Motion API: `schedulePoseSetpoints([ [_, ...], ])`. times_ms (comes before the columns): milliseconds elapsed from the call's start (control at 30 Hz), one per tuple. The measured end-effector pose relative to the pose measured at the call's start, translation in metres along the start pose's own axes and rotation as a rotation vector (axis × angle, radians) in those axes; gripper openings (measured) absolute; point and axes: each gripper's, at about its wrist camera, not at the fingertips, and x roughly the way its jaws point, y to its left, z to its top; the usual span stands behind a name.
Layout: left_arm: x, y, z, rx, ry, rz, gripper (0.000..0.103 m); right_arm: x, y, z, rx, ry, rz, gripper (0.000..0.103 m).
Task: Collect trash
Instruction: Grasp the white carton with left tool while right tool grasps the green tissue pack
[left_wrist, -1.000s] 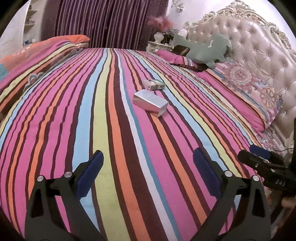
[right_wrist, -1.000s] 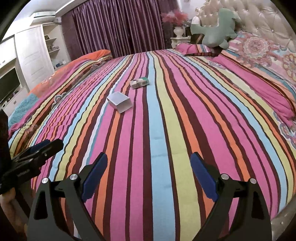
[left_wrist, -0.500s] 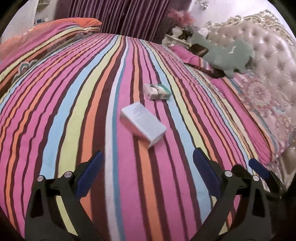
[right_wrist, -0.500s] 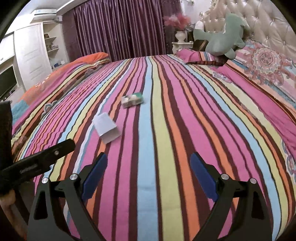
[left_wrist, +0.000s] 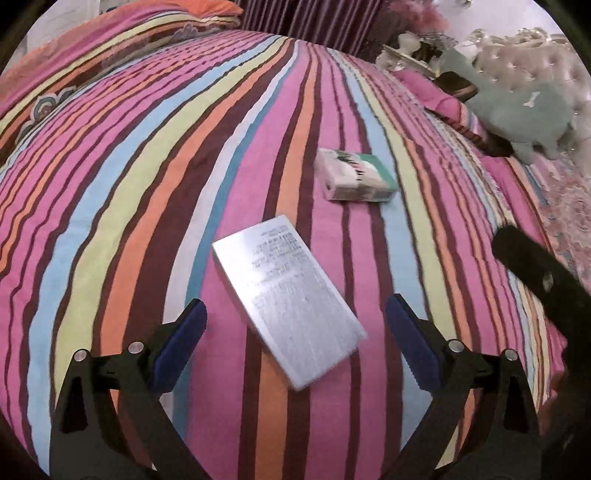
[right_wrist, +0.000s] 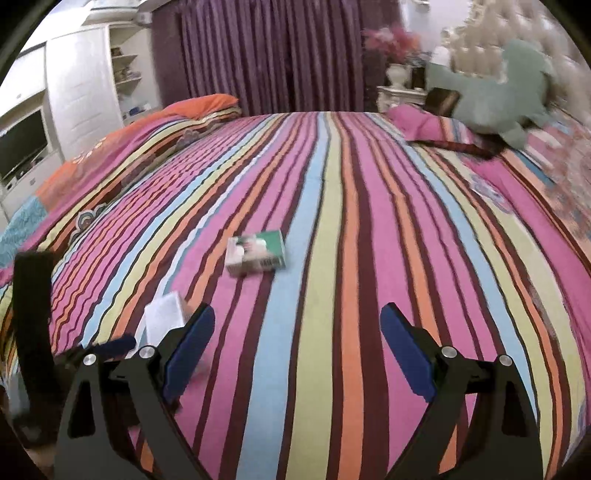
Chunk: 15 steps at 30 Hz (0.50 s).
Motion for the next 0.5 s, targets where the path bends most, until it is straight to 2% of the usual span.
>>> schedulePoseSetpoints([
  [167, 0.010, 0.004, 0.007, -0.039, -0.010, 0.065, 0.094, 0.036, 0.010, 0.022, -0.057, 0.063, 0.025, 0.087],
  [267, 0.015, 0.013, 0.008, -0.099, -0.001, 0.049, 0.094, 0.059, 0.024, 0.031, -0.147, 0.098, 0.017, 0.087],
  [367, 0.015, 0.011, 0.010, -0.082, -0.015, 0.066, 0.094, 0.077, 0.033, 0.037, -0.205, 0.132, 0.012, 0.087],
  [500, 0.017, 0.010, 0.008, -0.063, -0.029, 0.078, 0.094, 0.093, 0.039, 0.041, -0.216, 0.148, 0.031, 0.087],
])
